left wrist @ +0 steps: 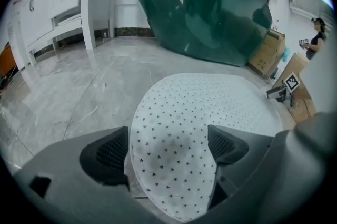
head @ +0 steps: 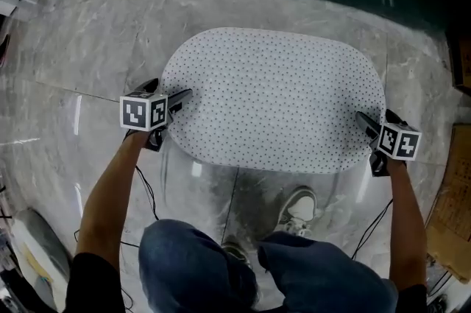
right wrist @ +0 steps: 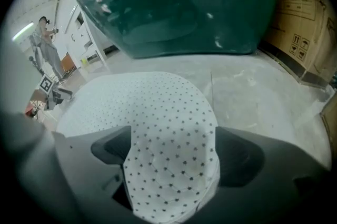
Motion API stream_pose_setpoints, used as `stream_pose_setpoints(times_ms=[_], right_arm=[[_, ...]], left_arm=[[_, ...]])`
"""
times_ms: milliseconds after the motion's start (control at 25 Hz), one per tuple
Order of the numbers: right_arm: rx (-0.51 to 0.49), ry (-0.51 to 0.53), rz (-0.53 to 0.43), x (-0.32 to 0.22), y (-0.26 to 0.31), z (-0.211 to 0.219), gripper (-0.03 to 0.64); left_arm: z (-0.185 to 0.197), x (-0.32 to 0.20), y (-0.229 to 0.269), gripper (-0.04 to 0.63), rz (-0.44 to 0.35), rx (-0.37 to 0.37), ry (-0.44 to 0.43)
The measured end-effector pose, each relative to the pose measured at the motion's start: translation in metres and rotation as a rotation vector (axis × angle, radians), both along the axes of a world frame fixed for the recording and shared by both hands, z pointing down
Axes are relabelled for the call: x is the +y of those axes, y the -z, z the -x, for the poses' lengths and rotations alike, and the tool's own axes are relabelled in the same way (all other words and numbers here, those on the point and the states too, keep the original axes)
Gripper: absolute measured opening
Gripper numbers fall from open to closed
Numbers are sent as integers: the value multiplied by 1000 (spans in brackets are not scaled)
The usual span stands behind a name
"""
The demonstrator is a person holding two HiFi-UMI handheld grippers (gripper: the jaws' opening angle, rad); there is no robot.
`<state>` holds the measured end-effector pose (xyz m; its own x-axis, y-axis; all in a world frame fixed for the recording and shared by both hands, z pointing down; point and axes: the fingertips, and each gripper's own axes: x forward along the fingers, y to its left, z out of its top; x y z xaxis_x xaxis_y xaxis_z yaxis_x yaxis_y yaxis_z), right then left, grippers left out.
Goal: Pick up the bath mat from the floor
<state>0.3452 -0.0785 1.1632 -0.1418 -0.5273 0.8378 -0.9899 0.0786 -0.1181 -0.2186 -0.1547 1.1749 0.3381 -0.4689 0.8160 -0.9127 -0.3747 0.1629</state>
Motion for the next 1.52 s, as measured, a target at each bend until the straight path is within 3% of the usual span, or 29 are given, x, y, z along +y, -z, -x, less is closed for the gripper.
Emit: stream_pose_setpoints(times_ms=[360, 680, 1360, 1440, 1520], right_arm=[[62, -26, 92, -8, -26, -16, 549], [67, -33, 61, -8, -25, -8, 494], [36, 57, 50, -5, -19, 36, 137], [20, 64, 47, -5, -19, 43, 45], [14, 45, 43, -5, -19, 45, 38]], left_arm=[[10, -6, -17, 486, 15, -56, 16], [2, -2, -15, 417, -5, -65, 39], [-18, 9, -10, 166, 19, -65, 60], [-24, 10, -10, 118, 29, -42, 57], [-30, 10, -11, 66, 36, -34, 51]])
